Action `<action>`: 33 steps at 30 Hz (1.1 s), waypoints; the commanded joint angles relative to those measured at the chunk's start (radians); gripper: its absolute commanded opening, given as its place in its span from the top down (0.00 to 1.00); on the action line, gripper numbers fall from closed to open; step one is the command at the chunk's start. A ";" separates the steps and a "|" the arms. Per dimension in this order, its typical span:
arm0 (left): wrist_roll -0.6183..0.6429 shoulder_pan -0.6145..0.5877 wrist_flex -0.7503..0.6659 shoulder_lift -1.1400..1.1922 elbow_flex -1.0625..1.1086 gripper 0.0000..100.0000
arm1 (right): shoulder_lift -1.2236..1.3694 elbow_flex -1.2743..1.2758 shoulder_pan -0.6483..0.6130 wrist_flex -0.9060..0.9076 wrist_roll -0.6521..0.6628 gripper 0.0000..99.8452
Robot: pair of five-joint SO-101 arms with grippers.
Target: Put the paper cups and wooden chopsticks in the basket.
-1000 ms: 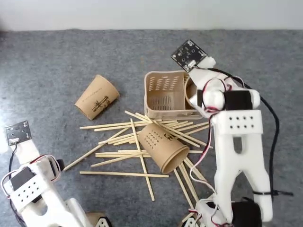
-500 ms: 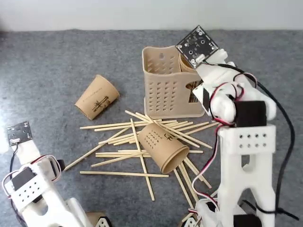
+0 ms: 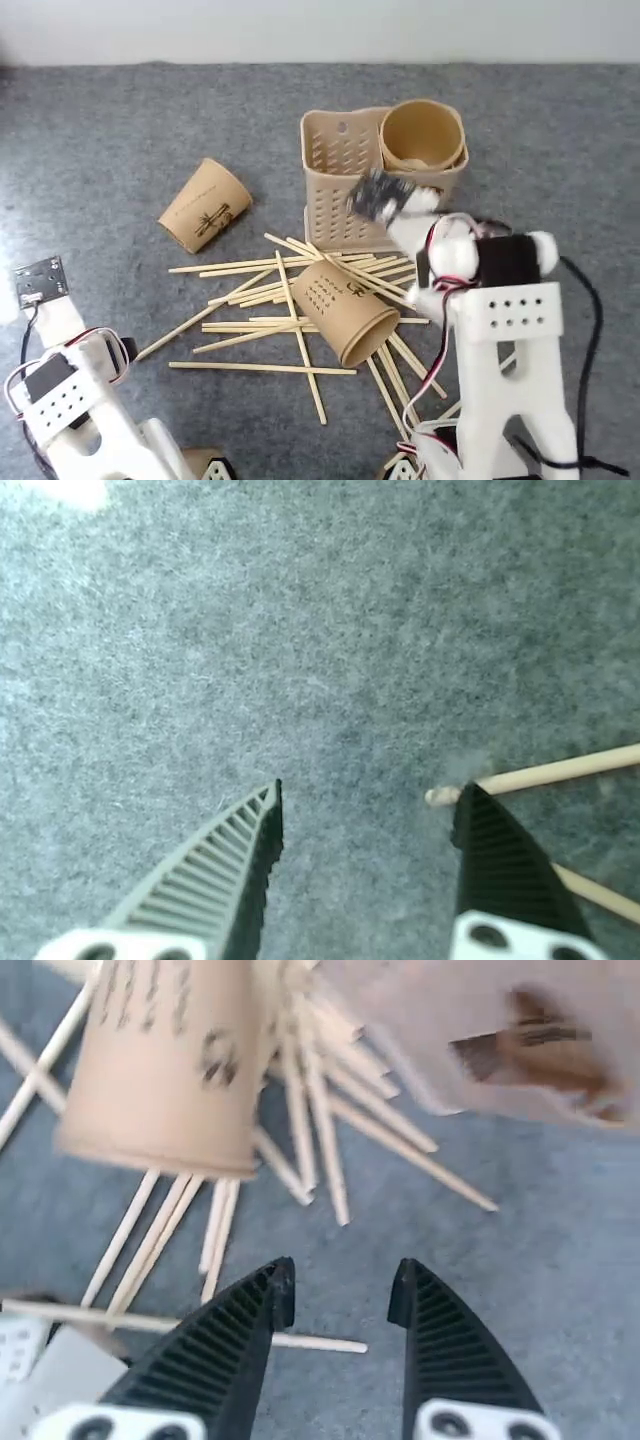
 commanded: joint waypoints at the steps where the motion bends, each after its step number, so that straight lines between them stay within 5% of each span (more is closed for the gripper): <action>1: -0.009 0.005 -0.021 -0.017 -0.001 0.73 | -0.125 0.198 -0.002 -0.085 0.106 0.82; 9: -0.009 0.005 -0.021 -0.017 -0.001 0.73 | -0.533 0.735 -0.039 -0.506 0.153 0.82; 26: -0.009 0.005 -0.021 -0.017 -0.001 0.73 | -0.806 0.961 -0.278 -0.634 0.006 0.83; 33: -0.009 0.005 -0.021 -0.017 0.001 0.73 | -0.816 1.031 -0.278 -0.753 -0.006 0.99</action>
